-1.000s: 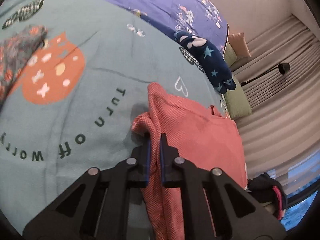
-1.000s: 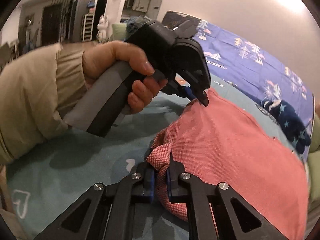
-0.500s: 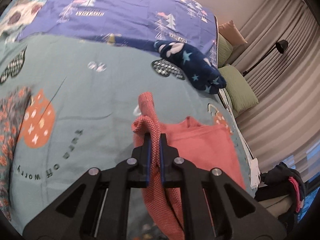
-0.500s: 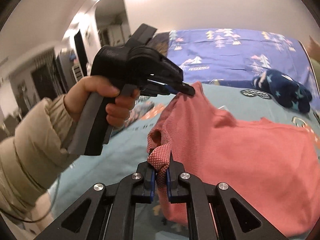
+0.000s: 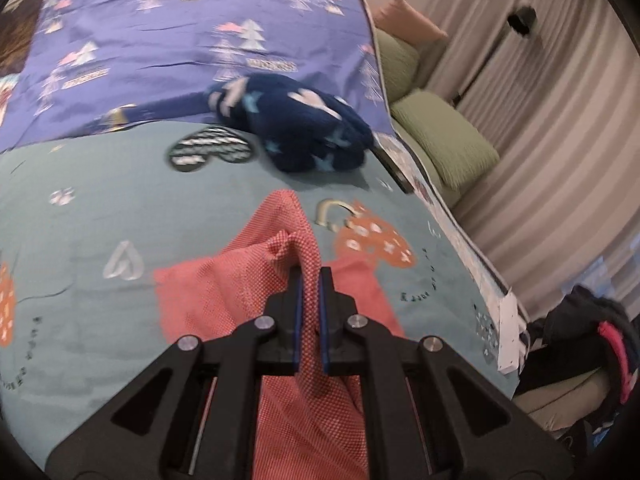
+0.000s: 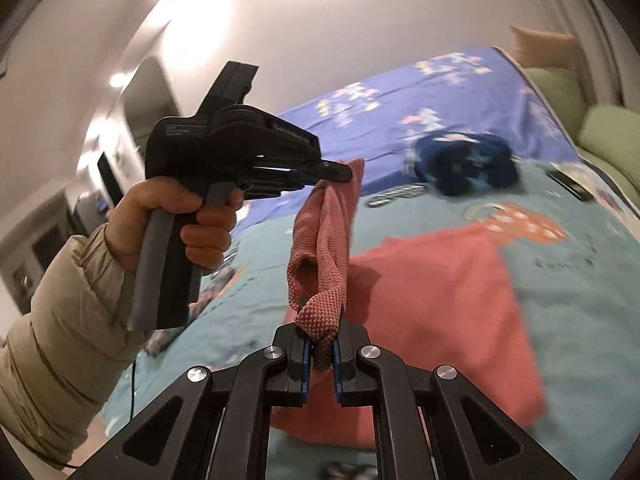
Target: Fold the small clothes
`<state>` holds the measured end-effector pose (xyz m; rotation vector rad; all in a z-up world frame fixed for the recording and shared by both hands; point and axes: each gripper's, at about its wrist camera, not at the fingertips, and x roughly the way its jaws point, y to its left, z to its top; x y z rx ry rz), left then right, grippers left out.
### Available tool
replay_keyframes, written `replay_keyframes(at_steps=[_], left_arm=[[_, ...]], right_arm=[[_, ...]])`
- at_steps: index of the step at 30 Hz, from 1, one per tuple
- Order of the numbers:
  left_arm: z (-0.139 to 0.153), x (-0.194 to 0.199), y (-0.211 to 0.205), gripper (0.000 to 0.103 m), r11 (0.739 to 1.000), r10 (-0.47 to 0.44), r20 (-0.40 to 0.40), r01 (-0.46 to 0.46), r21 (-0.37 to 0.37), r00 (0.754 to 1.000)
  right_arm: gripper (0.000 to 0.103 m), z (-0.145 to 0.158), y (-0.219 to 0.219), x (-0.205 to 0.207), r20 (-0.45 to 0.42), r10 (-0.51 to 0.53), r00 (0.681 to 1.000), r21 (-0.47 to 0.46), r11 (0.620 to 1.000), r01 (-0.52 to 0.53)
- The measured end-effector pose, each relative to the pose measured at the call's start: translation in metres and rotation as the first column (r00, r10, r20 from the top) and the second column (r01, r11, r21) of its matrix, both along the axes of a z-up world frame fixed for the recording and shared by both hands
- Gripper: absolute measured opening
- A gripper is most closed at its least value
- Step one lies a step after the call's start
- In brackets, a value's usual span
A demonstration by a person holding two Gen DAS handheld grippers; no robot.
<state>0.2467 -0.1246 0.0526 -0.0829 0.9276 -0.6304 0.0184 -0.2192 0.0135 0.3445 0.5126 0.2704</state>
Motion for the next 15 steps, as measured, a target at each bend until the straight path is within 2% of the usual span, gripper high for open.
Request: replay_keyframes(at_steps=[8,15], left_arm=[[-0.036,-0.008,-0.096,0.008,0.981,-0.098,-0.029,0.101,0.167,0.995],[-0.061,-0.015,-0.132,0.008,0.961,-0.132,-0.057,0.142,0.237,0.99]], right_arm=[[0.007,-0.031,-0.062,-0.018,-0.076,-0.105,0.992,0.079,0.991,0.111],[0.007,-0.051,-0.082,-0.024,-0.139,-0.101,0.985,0.13,0.984,0.12]])
